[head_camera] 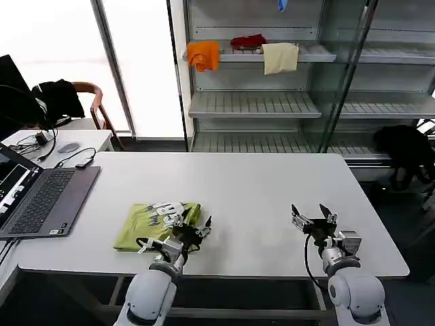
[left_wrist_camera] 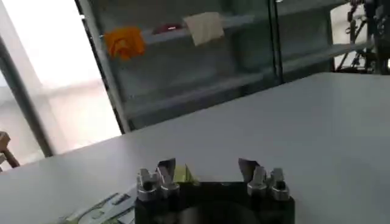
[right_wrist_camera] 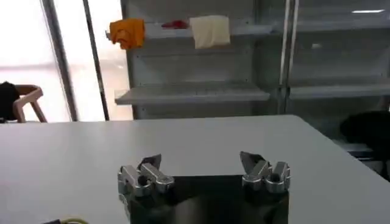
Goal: Fold and organize the clothes.
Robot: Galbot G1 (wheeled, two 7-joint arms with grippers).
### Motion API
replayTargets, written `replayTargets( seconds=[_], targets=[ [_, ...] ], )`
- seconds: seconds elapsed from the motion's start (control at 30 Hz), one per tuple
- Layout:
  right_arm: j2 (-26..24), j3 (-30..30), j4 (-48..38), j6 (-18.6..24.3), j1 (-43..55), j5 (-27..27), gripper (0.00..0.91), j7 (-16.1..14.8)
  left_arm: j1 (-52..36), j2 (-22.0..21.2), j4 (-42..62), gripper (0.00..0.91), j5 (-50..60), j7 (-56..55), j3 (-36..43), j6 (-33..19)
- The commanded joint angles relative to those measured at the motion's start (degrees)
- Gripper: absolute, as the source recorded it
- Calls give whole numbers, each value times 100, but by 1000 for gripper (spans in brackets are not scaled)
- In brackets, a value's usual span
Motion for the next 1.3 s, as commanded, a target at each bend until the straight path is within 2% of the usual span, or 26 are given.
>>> replayTargets(
  seconds=[0.03,0.17,0.33,0.47,0.9,1.3],
  targets=[
    [1,-66,-18,-1,19,-26,907,-25,92,597,-270,907,-1534,210,-1592,-221],
    [46,-179,-117,14,73,-97,907,-44,265,1239,107,907,-2355,450,-2638,-255],
    [174,-326,-191,65,127,-302,907,-101,377,1606,426,907,-2733,450,-3122,-206],
    [230,-391,-180,74,132,-408,907,-118,355,1555,584,907,-2706,423,-3126,-186],
    [175,-343,-168,114,53,-447,907,-131,165,1023,879,907,-2641,393,-2346,76],
    [142,-328,-223,158,49,-450,907,-147,52,913,1410,907,-2192,423,-2160,-155]
  ],
)
